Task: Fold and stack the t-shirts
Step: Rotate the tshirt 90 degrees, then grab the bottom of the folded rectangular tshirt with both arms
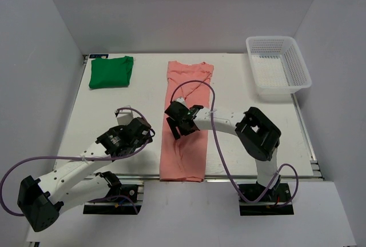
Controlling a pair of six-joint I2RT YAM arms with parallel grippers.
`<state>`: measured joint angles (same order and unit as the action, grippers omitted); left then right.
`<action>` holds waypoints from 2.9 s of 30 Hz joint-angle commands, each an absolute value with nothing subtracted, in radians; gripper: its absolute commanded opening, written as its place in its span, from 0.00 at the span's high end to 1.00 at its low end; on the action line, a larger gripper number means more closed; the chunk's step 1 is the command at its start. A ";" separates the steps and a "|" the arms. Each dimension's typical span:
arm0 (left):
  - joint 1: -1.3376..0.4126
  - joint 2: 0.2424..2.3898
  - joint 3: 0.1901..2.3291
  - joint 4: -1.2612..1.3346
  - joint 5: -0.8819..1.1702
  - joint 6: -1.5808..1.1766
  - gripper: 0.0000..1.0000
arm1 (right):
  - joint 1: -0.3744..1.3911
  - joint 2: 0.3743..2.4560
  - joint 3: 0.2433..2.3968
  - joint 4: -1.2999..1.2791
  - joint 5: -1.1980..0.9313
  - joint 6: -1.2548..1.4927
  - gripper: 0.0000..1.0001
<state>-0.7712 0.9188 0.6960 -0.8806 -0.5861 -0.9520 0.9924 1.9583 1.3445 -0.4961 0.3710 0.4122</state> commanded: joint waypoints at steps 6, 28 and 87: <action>-0.765 0.911 0.692 -0.850 -0.568 -0.956 0.00 | 0.986 1.795 1.201 -0.424 0.393 0.443 0.10; -0.765 0.960 0.681 -0.830 -0.519 -0.946 0.00 | 1.065 1.686 1.147 -0.351 0.215 0.319 0.10; -0.765 1.103 0.626 -0.651 -0.344 -0.856 0.00 | 0.887 1.888 1.126 -0.118 0.173 0.486 0.10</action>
<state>-0.7685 1.1057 0.6323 -0.6945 -0.3599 -0.8757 0.9237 1.8240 1.0958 -0.1696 0.2390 0.4889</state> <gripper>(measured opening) 0.998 0.899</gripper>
